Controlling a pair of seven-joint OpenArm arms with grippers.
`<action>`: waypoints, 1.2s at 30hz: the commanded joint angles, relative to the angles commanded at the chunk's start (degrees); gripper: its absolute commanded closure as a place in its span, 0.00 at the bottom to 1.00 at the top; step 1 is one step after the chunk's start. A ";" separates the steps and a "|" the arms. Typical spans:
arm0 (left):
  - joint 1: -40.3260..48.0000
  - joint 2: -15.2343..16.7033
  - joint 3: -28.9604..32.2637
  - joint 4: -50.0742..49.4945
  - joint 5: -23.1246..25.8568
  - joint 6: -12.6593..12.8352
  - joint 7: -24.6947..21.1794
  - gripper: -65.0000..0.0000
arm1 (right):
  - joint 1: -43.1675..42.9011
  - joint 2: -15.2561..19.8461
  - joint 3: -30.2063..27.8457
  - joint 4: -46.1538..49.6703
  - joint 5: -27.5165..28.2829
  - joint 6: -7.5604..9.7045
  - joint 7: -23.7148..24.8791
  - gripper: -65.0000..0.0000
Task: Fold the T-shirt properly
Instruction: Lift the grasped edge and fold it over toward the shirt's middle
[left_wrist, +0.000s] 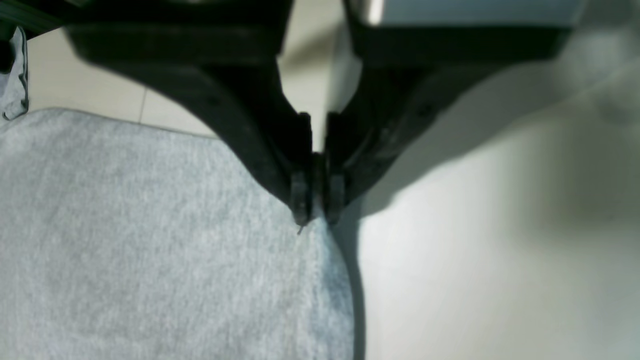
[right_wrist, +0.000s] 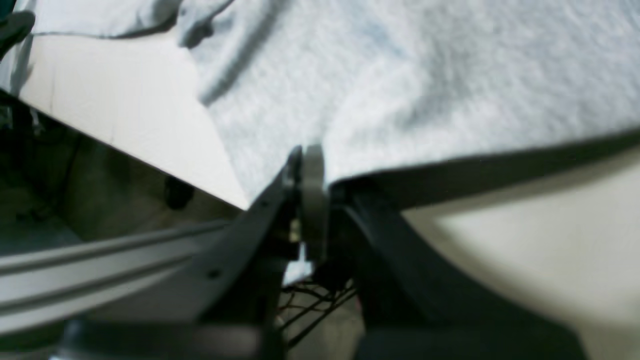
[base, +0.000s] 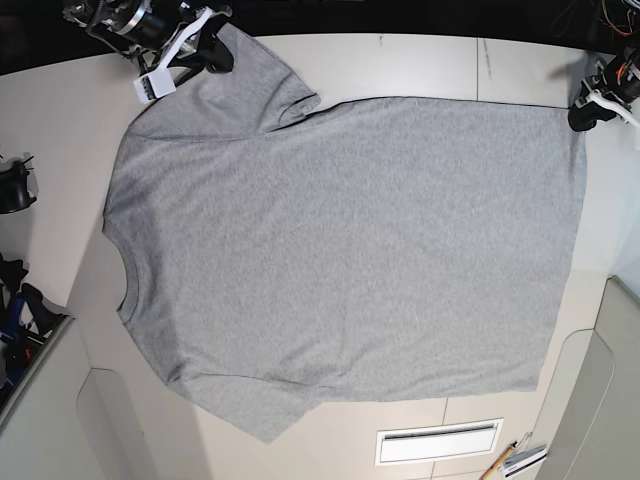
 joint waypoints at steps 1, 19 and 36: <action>0.02 0.02 -0.15 0.55 0.00 0.00 0.26 1.00 | 0.00 0.00 0.61 0.31 0.09 0.85 -0.09 1.00; -0.07 0.00 -7.61 8.98 -4.83 0.00 2.34 1.00 | -2.80 0.00 13.22 13.35 14.82 7.63 -4.26 1.00; -11.34 -0.74 -7.43 8.70 3.56 0.00 -3.72 1.00 | 18.34 0.02 13.29 6.99 10.51 7.61 -4.42 1.00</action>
